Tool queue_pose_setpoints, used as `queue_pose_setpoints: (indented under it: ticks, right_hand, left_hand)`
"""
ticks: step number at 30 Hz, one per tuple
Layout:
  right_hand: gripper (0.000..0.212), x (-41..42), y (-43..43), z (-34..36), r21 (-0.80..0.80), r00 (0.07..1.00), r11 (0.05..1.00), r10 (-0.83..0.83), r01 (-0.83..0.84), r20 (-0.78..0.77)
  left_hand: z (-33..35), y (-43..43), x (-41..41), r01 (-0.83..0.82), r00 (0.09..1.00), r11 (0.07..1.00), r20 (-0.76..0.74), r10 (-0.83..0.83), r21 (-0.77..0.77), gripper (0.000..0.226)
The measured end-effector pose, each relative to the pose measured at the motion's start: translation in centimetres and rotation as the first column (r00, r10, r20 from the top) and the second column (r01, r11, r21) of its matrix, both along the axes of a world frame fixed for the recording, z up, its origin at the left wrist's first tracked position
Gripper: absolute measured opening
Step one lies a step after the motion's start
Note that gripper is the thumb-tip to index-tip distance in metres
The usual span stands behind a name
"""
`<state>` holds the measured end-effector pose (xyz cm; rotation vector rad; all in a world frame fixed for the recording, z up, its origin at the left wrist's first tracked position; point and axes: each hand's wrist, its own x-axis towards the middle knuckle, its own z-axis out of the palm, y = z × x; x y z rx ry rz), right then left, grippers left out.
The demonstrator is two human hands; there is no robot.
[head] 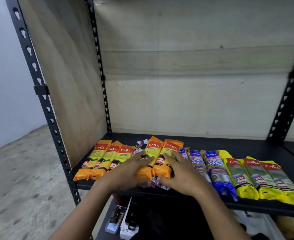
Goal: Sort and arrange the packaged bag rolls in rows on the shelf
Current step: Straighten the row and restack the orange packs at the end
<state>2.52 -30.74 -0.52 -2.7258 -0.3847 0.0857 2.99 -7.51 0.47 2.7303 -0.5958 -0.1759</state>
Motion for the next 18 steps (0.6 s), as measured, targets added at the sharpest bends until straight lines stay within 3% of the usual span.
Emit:
queue_pose_setpoints:
  ticks: [18]
  right_hand:
    - [0.083,0.0,1.6,0.2,0.192,0.992,0.981,-0.012,-0.012,0.126]
  left_hand:
    - [-0.3,0.4,-0.7,-0.060,0.986,0.987,0.146,0.082,-0.146,0.067]
